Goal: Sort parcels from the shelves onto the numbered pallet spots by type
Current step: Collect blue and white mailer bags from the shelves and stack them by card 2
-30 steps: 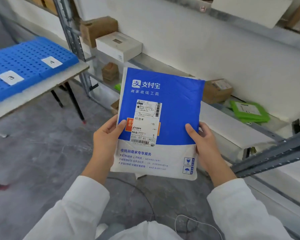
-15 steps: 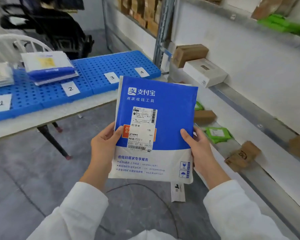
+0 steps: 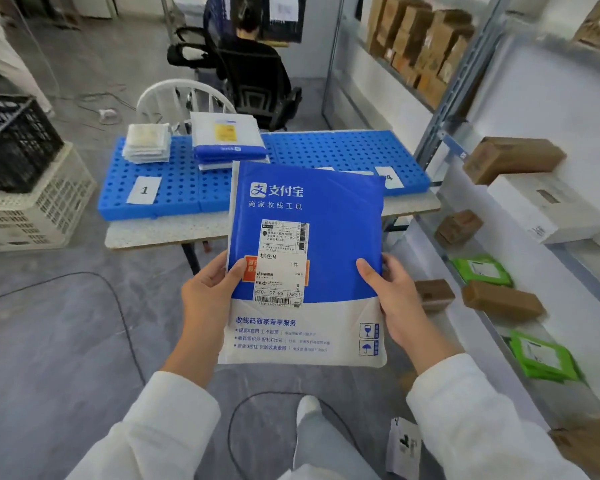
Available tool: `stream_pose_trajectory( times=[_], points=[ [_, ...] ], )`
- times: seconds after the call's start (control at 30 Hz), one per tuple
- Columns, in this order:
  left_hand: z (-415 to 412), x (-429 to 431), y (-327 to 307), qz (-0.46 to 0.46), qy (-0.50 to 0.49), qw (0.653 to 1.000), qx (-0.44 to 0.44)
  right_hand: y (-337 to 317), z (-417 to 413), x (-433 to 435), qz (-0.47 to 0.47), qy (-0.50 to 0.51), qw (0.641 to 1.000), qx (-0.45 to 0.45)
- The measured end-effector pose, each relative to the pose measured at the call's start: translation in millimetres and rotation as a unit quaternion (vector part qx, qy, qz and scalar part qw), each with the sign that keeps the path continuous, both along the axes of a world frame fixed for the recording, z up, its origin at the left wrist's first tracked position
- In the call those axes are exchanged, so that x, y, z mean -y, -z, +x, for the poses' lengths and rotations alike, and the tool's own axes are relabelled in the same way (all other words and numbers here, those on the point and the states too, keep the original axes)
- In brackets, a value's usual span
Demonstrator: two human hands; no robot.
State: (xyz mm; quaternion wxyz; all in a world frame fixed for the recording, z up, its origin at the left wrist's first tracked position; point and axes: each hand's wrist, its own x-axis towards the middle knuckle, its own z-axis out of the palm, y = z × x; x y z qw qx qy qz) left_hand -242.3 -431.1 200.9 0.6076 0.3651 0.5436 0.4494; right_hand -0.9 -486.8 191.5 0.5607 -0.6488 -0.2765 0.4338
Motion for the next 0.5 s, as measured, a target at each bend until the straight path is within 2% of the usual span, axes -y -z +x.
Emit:
stream_pose_trajectory(
  times=[0.5],
  points=[
    [53.4, -153.3, -12.7, -0.015, -0.102, 0.994, -0.035, 11.0, 60.1, -201.9, 0.0, -0.093, 0.995, -0.027]
  ],
)
